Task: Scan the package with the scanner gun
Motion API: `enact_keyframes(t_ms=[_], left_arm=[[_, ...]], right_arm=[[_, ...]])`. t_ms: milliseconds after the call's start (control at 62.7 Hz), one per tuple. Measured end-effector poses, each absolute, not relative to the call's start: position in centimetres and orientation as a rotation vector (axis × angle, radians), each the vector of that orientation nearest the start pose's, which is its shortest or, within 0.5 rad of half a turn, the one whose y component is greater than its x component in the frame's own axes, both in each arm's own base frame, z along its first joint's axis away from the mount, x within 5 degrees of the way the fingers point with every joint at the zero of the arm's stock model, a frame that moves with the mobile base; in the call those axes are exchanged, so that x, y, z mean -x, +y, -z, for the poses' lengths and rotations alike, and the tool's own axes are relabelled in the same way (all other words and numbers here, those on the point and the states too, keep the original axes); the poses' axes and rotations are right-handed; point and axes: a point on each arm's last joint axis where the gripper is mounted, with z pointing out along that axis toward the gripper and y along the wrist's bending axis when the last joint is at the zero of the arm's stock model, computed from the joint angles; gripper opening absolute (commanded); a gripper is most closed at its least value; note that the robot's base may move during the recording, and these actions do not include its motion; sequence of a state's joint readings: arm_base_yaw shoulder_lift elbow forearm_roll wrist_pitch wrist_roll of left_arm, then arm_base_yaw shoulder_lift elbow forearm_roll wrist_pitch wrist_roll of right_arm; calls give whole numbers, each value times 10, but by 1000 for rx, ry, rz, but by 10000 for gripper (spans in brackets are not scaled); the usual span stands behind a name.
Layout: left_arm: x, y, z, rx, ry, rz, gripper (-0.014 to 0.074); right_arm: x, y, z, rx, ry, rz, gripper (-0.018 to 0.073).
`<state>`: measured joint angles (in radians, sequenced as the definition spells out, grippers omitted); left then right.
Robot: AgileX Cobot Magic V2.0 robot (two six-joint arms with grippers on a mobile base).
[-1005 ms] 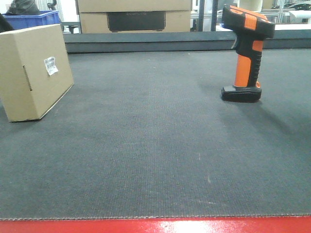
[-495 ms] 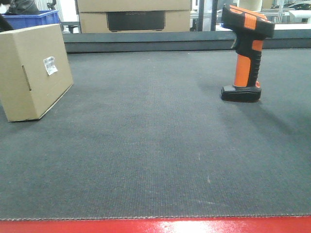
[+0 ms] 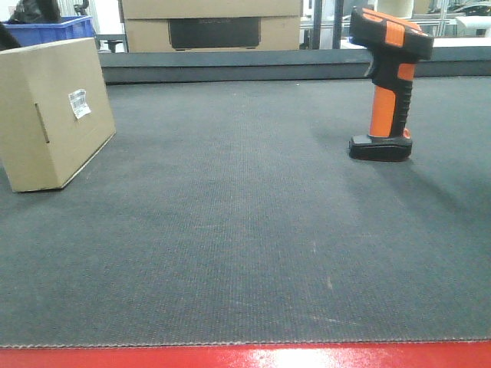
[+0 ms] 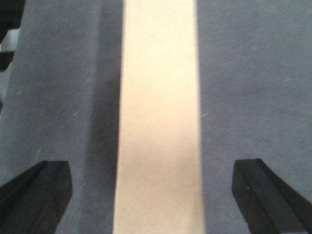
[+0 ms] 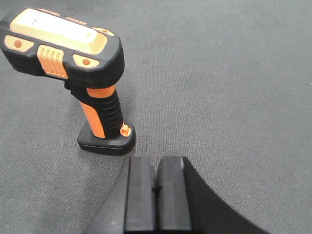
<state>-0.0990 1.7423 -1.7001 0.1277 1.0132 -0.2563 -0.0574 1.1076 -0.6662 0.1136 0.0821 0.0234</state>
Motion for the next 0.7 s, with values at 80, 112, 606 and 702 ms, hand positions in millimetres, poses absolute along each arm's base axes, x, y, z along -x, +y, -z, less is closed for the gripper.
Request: enact_keyframes(t_ms=[80, 112, 606, 702], left_arm=[[-391, -29, -344, 163, 2556, -28, 571], [-392, -29, -340, 167, 2572, -28, 571], [-407, -32, -301, 149, 2713, -46, 65], [-407, -32, -301, 151, 2714, -40, -109]], right_arm=[[-233, -13, -288, -189, 1998, -60, -165], [-233, -13, -288, -189, 1998, -60, -165], [-236, -13, -284, -190, 2014, -60, -165], [-237, -13, -283, -191, 2022, -59, -165]])
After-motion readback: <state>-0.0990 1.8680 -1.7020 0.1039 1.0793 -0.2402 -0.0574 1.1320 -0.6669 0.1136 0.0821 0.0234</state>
